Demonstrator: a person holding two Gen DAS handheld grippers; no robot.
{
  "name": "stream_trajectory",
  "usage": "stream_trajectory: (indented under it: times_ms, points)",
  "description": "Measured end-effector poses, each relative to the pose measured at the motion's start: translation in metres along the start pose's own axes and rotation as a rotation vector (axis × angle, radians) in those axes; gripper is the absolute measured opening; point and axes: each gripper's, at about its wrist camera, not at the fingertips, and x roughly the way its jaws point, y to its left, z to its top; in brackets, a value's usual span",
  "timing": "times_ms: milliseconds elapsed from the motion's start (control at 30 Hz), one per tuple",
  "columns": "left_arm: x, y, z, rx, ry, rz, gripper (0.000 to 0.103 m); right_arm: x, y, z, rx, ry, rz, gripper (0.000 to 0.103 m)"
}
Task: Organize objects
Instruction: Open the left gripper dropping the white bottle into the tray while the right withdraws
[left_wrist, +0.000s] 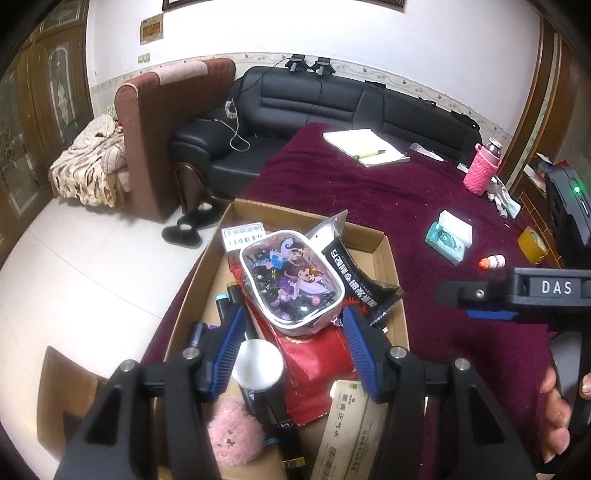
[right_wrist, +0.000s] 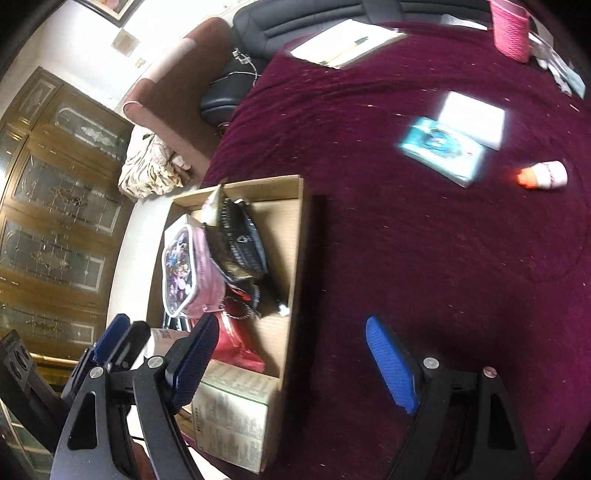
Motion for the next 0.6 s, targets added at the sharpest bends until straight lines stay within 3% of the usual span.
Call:
stream_trajectory:
  times_ms: [600]
  points:
    - [0.002, -0.038, 0.005, 0.047, -0.017, 0.053, 0.058, -0.023, -0.057, -0.008, 0.078, -0.006, -0.013, 0.087]
